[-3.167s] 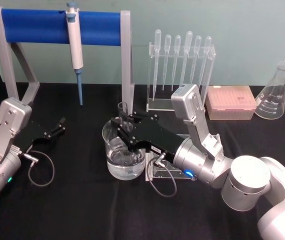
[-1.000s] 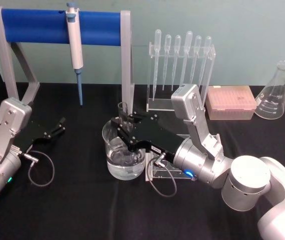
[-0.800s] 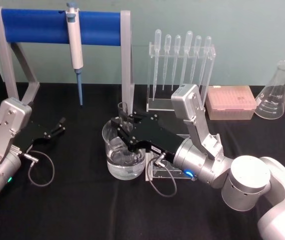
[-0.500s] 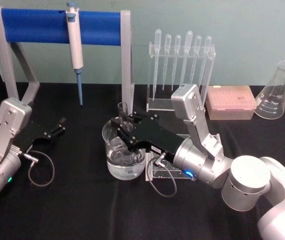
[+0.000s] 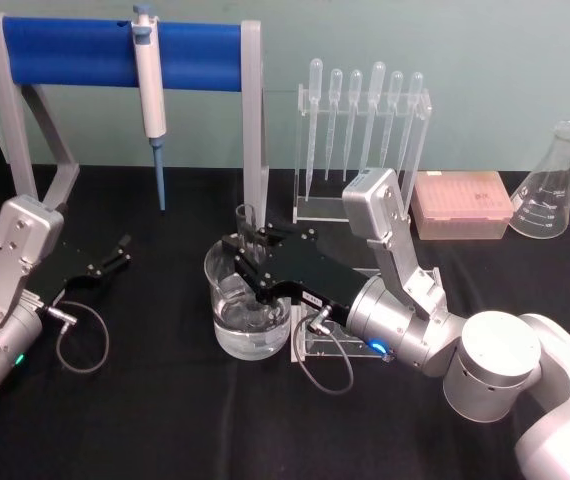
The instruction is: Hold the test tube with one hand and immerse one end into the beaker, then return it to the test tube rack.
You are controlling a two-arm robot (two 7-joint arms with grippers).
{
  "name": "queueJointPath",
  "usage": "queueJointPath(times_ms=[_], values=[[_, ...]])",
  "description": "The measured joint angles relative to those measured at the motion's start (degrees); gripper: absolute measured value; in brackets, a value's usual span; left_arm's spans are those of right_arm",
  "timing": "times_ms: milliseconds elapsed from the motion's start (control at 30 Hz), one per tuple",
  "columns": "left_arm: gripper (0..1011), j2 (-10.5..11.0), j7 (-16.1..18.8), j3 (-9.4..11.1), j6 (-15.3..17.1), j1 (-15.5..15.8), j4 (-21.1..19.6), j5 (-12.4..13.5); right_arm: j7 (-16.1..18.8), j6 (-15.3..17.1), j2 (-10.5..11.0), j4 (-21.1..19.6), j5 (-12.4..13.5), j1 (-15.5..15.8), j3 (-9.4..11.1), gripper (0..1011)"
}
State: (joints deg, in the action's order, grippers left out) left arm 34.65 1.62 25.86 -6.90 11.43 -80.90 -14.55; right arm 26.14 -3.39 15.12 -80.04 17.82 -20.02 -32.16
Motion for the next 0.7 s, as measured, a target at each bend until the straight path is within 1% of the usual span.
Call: queueJointPath(times_ms=[700], values=[[1000,0.0,0.0,0.0,0.0,0.0,0.0,0.0,0.0,0.0,0.0,0.0,0.0,0.0,0.0,225]])
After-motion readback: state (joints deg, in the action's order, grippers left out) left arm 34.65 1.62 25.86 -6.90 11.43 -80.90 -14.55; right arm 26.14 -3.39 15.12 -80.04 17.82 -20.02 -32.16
